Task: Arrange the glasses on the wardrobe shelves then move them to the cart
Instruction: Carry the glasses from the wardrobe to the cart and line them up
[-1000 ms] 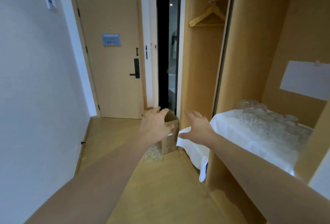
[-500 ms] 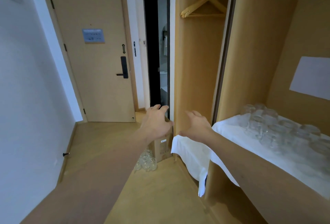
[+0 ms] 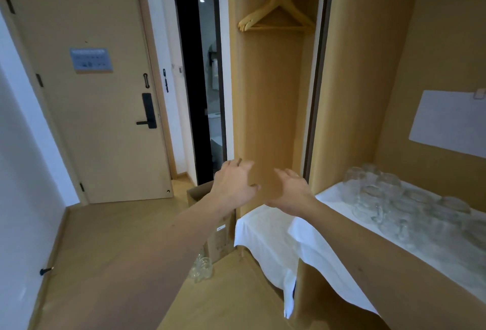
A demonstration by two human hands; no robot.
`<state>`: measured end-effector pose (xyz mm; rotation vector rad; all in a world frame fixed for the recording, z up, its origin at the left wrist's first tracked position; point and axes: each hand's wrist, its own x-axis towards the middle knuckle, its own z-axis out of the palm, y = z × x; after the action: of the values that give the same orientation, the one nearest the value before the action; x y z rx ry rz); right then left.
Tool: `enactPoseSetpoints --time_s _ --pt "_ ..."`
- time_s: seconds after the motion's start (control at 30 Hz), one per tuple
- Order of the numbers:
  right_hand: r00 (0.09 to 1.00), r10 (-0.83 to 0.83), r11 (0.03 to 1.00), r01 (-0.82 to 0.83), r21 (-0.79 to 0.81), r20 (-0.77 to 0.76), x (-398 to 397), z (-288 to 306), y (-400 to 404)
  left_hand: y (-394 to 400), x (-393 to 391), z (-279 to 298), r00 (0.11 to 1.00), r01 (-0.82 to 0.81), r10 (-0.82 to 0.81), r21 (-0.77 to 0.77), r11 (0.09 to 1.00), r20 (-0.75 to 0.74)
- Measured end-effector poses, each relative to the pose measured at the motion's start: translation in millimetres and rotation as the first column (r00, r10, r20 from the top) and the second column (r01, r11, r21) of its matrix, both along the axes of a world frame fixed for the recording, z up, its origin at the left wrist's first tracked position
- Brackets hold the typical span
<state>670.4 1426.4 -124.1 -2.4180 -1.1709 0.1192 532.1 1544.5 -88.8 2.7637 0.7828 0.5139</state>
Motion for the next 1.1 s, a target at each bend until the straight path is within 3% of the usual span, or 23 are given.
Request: enactPoseSetpoints --time_s 0.3,0.57,0.73,1.1 --pt "0.988 -0.146 0.987 0.149 -0.067 0.040 49 -6 49 68 80 4 0.986 0.168 -0.168 -0.013 0.986 0.016" --pt "0.954 -0.293 0.955 0.296 -0.029 0.064 84 -2 70 114 147 -4 0.946 0.324 -0.323 -0.055 0.945 0.017" --pt "0.896 -0.443 0.896 0.443 -0.015 -0.010 103 -12 62 114 185 -14 0.903 0.429 -0.429 -0.010 0.903 0.002" --pt "0.772 -0.636 0.771 0.635 -0.043 -0.009 135 -35 8 70 248 -43 0.766 0.642 -0.643 -0.034 0.766 -0.024"
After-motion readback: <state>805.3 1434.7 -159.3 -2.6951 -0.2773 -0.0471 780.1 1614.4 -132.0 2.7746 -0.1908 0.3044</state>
